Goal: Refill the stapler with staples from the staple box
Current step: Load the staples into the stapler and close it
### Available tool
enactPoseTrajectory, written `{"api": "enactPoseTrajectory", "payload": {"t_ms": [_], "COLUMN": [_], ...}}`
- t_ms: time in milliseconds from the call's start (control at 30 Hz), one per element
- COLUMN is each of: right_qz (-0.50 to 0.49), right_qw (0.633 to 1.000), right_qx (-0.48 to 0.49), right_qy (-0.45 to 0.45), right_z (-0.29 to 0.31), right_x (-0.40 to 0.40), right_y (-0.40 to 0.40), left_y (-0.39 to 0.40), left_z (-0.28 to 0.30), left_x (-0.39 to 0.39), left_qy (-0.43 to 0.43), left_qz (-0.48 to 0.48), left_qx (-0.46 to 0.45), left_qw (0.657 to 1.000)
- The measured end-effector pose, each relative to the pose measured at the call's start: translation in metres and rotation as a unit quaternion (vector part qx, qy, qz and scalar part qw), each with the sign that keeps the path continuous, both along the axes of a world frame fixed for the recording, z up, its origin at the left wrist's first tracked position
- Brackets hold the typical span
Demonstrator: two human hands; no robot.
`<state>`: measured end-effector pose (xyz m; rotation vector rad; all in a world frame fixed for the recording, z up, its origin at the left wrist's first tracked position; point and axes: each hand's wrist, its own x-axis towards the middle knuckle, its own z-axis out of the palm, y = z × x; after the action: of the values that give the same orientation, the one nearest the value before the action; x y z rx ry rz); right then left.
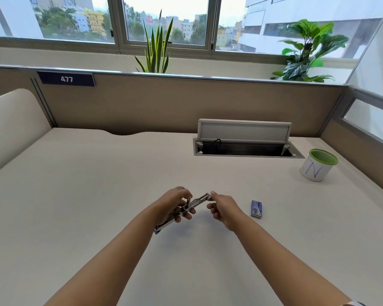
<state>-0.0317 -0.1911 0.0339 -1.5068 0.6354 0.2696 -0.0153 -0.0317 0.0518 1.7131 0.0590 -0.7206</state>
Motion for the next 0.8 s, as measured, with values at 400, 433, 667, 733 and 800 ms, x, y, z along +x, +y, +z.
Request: {"api": "enactPoseTrajectory", "payload": {"t_ms": [400, 433, 667, 733, 800], "right_qz": [-0.028, -0.016, 0.09, 0.132, 0.17], "right_qw": [0.982, 0.981, 0.976, 0.966, 0.947], "right_qx": [0.019, 0.031, -0.027, -0.085, -0.174], "right_qy": [-0.186, -0.193, -0.199, -0.205, -0.211], "right_z": [0.024, 0.026, 0.031, 0.033, 0.037], "right_x": [0.007, 0.005, -0.004, -0.004, -0.005], "right_y": [-0.013, -0.011, -0.005, -0.004, -0.003], "left_y": [0.002, 0.002, 0.006, 0.007, 0.009], "left_z": [0.007, 0.008, 0.018, 0.021, 0.023], "left_x": [0.004, 0.004, 0.002, 0.002, 0.002], "left_qy": [0.013, 0.015, 0.003, -0.001, -0.003], "left_qz": [0.007, 0.002, -0.039, -0.049, -0.057], "left_qx": [-0.031, -0.035, -0.05, -0.05, -0.053], "left_qw": [0.999, 0.999, 0.998, 0.998, 0.997]}}
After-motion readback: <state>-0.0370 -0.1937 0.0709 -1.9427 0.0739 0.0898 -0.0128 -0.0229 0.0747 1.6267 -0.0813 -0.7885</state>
